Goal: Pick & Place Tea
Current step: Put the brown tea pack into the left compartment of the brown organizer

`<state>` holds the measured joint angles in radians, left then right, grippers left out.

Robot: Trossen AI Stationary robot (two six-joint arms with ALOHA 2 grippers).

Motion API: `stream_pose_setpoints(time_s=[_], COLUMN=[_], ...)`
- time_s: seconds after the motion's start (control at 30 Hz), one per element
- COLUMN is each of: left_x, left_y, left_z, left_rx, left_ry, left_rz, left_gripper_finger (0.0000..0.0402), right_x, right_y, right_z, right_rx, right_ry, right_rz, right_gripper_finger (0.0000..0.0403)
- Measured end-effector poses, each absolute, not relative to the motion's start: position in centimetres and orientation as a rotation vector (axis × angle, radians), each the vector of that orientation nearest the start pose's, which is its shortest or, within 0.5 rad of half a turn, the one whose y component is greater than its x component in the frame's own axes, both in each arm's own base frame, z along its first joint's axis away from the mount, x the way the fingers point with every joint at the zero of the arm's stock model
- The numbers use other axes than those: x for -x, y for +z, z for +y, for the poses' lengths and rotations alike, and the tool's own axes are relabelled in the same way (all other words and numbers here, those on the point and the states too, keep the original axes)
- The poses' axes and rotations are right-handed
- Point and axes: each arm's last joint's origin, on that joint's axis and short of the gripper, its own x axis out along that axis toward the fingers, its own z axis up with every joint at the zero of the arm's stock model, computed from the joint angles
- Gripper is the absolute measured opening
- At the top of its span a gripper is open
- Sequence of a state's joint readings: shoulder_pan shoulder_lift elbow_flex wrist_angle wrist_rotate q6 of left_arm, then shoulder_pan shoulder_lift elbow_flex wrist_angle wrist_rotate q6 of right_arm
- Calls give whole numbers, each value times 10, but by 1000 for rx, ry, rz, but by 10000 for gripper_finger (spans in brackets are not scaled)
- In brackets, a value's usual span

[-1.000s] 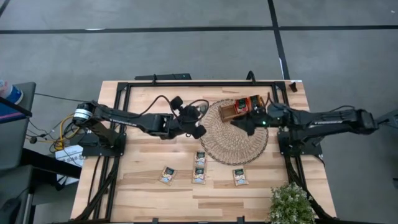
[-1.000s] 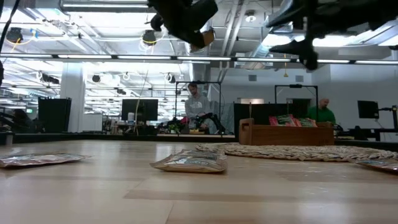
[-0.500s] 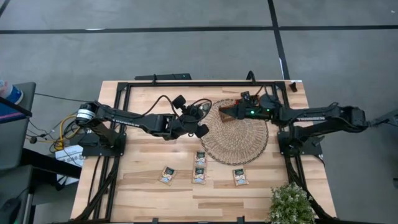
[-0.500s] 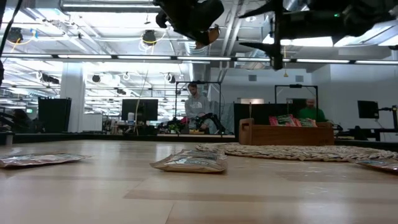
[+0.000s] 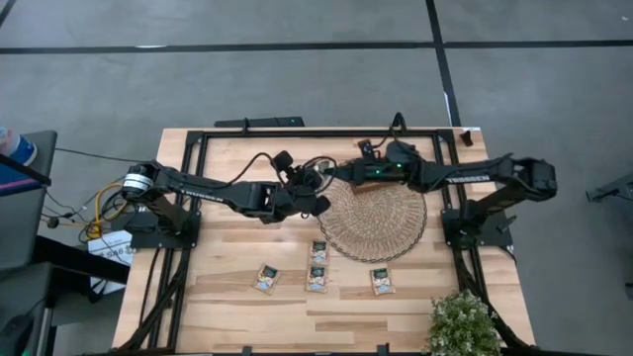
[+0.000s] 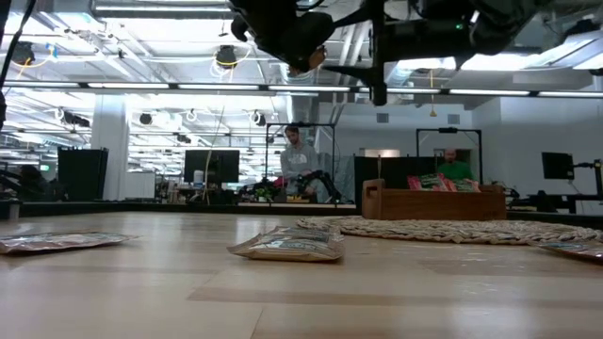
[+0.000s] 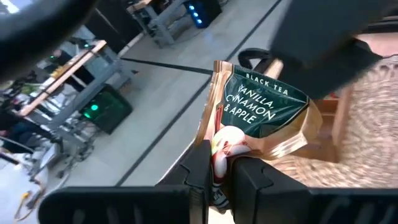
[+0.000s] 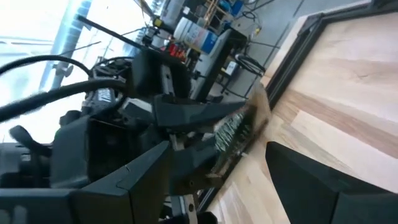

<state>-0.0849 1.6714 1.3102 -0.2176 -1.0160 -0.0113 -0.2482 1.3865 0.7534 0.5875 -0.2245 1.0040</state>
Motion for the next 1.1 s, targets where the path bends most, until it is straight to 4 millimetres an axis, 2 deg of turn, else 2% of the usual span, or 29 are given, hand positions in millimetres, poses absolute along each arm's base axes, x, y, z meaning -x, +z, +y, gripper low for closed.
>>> stream_pose_setpoints(time_s=[0.27,0.67,0.97,1.1], left_x=[-367,-368,-368,-369], left_y=[289,291,292,292], left_z=[-7,-7,-7,-7], left_rx=[-306,-287,-275,-262], left_ry=[898,892,879,880], left_rz=[516,497,486,479], left_gripper_finger=[26,26,26,26], right_x=[-297,-296,-296,-296], right_y=[259,259,260,260], right_z=[-74,-79,-79,-79], right_rx=[-1034,-1033,-1007,-993], right_ry=[-56,-73,-71,-72], right_rz=[32,25,26,26], right_gripper_finger=[231,119,74,34])
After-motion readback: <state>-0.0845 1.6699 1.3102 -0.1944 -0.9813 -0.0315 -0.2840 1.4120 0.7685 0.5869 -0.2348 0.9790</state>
